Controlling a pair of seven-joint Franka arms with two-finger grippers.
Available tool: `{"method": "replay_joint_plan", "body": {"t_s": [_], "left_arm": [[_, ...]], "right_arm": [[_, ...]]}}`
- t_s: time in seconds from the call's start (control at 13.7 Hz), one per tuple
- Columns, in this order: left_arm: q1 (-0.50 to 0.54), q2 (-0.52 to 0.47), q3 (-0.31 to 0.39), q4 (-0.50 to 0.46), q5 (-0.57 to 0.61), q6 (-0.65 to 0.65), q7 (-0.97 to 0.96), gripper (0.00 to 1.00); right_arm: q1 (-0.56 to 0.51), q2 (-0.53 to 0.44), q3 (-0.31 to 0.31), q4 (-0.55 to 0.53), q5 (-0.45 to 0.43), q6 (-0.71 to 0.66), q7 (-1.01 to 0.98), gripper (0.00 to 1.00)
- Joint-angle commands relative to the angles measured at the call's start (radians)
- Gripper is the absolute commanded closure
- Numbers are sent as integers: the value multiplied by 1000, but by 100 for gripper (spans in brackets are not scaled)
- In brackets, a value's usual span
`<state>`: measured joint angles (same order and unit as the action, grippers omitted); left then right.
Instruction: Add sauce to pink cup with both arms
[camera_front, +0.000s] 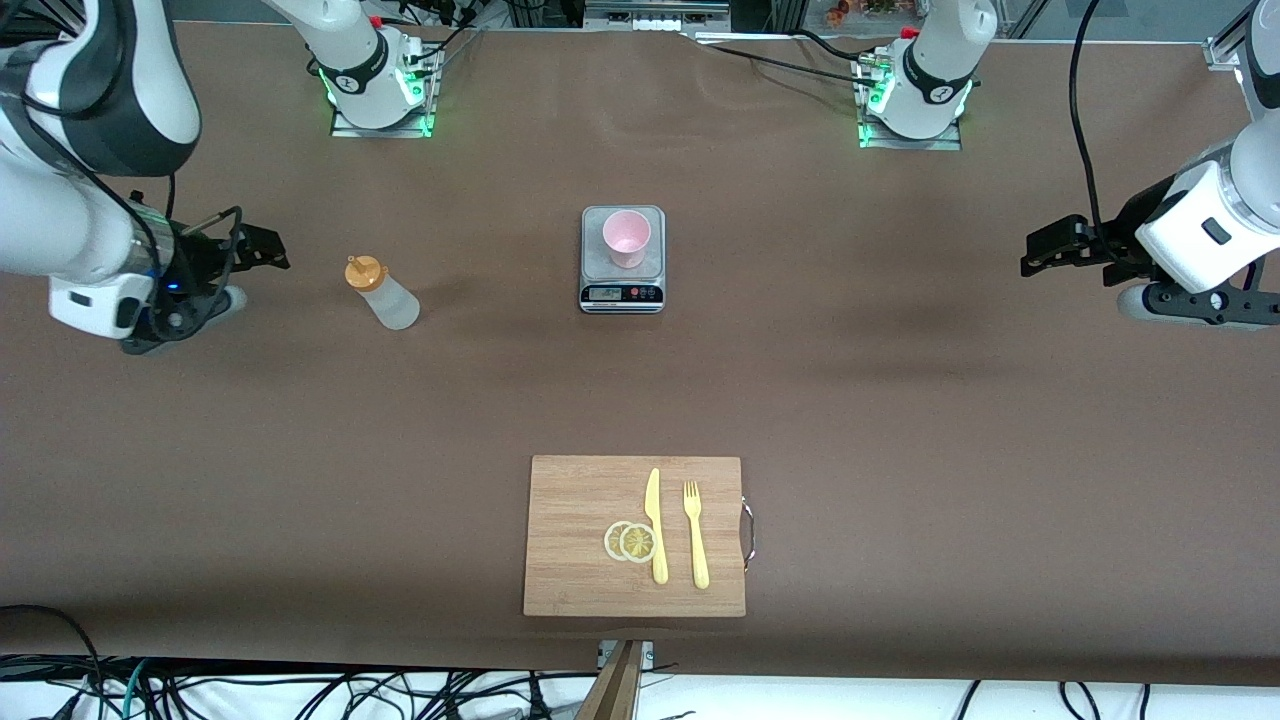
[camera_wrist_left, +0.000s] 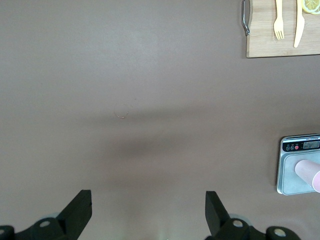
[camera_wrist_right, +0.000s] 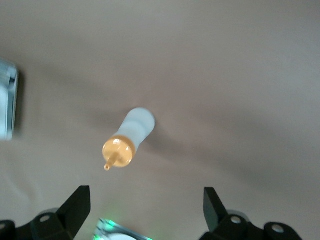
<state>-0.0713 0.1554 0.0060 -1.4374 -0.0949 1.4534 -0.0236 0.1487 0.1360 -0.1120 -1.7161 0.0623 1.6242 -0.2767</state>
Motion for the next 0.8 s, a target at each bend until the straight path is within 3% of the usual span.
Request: {"method": "replay_joint_plan", "body": {"t_s": [0.0,0.15,0.73], "left_arm": [[-7,1,2,6,23,-7,17,0],[-7,1,2,6,23,-7,17,0],[-7,1,2,6,23,-7,17,0]], "right_arm": [[-34,-42,51,6,-77,25,239,0],[-63,-50,57,45,-116,8,249,0],[-110,-107,58,125,-102,-63,271,0]]}}
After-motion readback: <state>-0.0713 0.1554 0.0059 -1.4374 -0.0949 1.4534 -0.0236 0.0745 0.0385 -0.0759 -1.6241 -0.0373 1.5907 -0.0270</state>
